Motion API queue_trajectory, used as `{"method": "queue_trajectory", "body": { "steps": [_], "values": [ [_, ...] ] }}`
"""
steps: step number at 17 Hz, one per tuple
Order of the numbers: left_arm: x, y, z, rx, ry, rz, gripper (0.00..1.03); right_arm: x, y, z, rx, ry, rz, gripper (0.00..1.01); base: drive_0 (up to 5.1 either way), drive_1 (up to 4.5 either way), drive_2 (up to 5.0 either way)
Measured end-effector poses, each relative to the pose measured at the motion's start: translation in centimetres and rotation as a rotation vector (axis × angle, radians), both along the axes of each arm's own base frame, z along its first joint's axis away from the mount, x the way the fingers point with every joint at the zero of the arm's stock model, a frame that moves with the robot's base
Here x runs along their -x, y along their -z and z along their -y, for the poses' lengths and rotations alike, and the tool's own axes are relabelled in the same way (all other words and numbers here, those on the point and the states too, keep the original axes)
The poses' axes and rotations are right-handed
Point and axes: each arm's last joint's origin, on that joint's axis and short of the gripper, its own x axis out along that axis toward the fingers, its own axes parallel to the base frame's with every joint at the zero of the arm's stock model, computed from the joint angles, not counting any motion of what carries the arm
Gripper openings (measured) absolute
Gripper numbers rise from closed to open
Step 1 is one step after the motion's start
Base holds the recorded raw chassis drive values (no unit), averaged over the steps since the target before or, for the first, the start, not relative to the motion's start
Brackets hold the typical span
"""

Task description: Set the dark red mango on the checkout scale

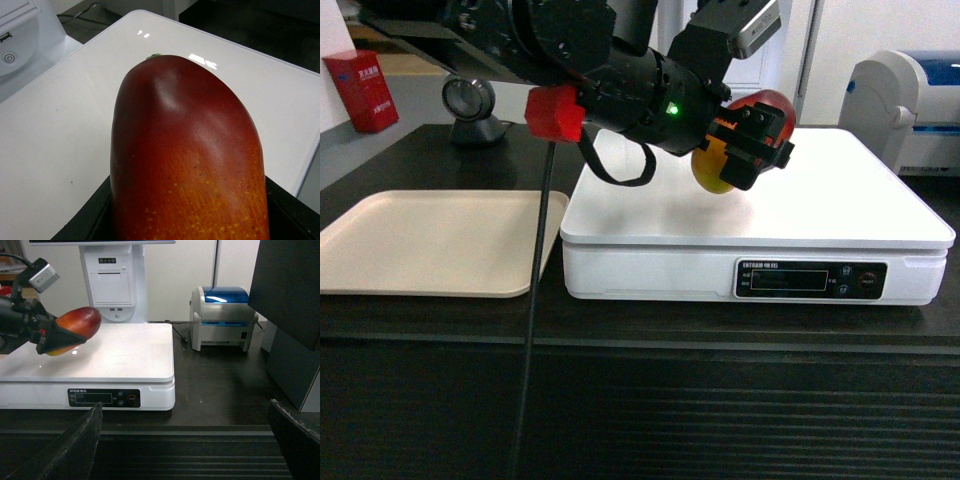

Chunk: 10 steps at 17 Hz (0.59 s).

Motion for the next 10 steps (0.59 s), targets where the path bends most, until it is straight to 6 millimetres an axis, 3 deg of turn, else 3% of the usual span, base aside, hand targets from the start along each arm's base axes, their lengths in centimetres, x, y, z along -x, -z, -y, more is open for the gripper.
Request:
{"method": "queue_trajectory", "body": {
  "steps": [5,10],
  "values": [
    [-3.8,0.8,2.1,-0.035,-0.016,-0.033,0.64,0.0,0.0,0.0,0.0,0.0,0.0,0.98,0.0,0.0,0.0],
    [-4.6,-0.3,4.3,-0.049,0.007,0.006,0.64,0.0,0.0,0.0,0.0,0.0,0.0,0.98,0.0,0.0,0.0]
  ]
}}
